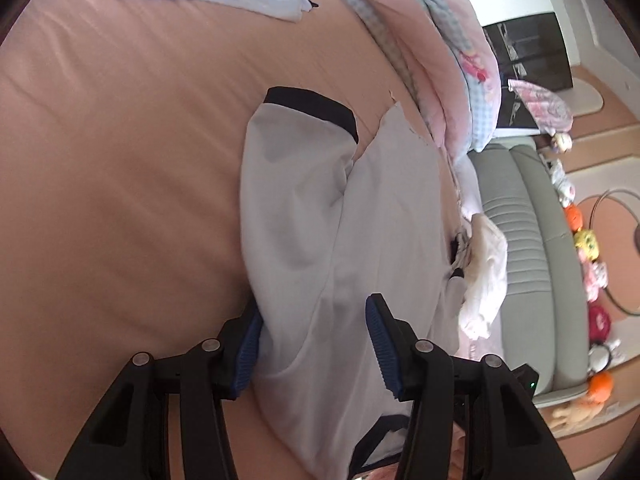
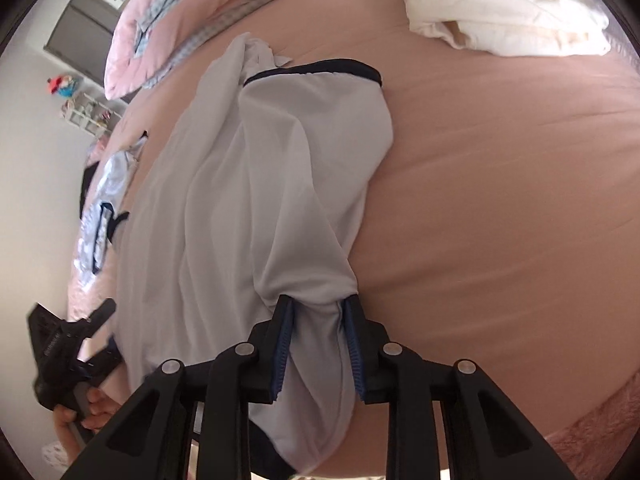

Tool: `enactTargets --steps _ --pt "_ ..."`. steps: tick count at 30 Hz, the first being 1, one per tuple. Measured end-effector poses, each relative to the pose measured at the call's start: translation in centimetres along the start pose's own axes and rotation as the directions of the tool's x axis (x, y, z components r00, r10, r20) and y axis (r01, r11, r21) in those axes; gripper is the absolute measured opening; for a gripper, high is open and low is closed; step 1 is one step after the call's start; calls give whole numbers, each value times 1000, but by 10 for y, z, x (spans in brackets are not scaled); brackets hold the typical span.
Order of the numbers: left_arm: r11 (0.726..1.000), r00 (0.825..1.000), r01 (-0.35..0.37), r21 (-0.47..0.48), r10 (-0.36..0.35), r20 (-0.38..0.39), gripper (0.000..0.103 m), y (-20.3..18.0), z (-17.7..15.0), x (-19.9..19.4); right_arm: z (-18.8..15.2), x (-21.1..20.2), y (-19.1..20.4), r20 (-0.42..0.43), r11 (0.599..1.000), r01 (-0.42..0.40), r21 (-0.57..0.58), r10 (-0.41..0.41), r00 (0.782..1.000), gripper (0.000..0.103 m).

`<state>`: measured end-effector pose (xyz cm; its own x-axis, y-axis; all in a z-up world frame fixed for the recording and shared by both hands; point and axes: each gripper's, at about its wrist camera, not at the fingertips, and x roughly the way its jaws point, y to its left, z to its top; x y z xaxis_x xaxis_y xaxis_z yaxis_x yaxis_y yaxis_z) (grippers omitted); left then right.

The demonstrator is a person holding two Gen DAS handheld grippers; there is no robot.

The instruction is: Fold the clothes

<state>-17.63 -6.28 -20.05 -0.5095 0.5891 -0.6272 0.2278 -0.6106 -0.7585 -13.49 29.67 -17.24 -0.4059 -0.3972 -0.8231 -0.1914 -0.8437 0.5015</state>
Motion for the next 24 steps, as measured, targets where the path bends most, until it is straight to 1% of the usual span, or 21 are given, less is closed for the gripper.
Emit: enactTargets --steps 1,2,3,5,7,8,9,10,11,12,13,15,16,17,19,20,21,22,24 --pt "1000 1000 17 1 -17 -1 3 -2 0 -3 0 0 2 -1 999 -47 11 47 999 11" --pt "999 999 34 11 -34 6 3 -6 0 -8 -1 0 3 -1 995 -93 23 93 996 9" --pt "998 999 51 20 -51 12 3 -10 0 -12 -1 -4 5 12 993 -118 26 118 993 9" --pt "997 997 49 67 -52 50 3 -18 1 -33 -3 -21 12 76 995 -100 6 100 992 7" --pt "996 993 59 73 -66 100 3 -22 4 -54 -5 -47 15 156 997 -81 2 79 985 6" --pt "995 989 66 72 -74 125 3 -23 5 -64 -5 -60 13 193 998 -58 1 57 980 6" --pt "996 986 56 70 -66 151 3 -22 5 -74 -4 -72 11 221 1000 -23 -4 23 975 6" --pt "997 983 34 67 -45 179 3 -19 4 -84 -4 -82 9 243 1000 23 -9 -20 970 6" --pt "998 978 12 63 -24 206 3 -17 3 -93 -4 -87 10 251 996 92 -15 -85 964 6" --pt "998 972 -10 58 -4 233 3 -14 2 -103 -1 -89 13 251 987 162 -25 -150 956 6" --pt "999 967 -29 40 18 255 3 -8 -1 -111 -1 -90 13 240 977 209 -40 -194 951 6" --pt "999 961 -41 -14 43 275 3 9 -9 -121 -13 -90 5 199 963 266 -53 -251 947 6" --pt "999 964 -38 -34 45 260 3 17 -12 -121 -22 -87 -4 155 964 263 -44 -254 955 6" --pt "998 972 -31 -51 42 229 3 24 -15 -118 -28 -79 -8 112 965 261 -29 -256 960 6" --pt "994 989 11 -107 5 148 4 38 -22 -107 -41 -65 -16 38 966 258 -1 -258 965 7" --pt "990 994 33 -138 -18 105 4 45 -26 -102 -45 -61 -18 28 966 260 8 -260 965 9" --pt "988 997 32 -153 -20 78 5 49 -30 -98 -48 -59 -19 25 967 255 26 -255 967 11" --pt "988 998 16 -156 -7 61 6 50 -35 -95 -50 -58 -21 16 972 228 58 -229 973 19" --pt "988 999 -20 -156 25 30 6 52 -42 -89 -54 -56 -26 -11 982 124 143 -124 992 29"
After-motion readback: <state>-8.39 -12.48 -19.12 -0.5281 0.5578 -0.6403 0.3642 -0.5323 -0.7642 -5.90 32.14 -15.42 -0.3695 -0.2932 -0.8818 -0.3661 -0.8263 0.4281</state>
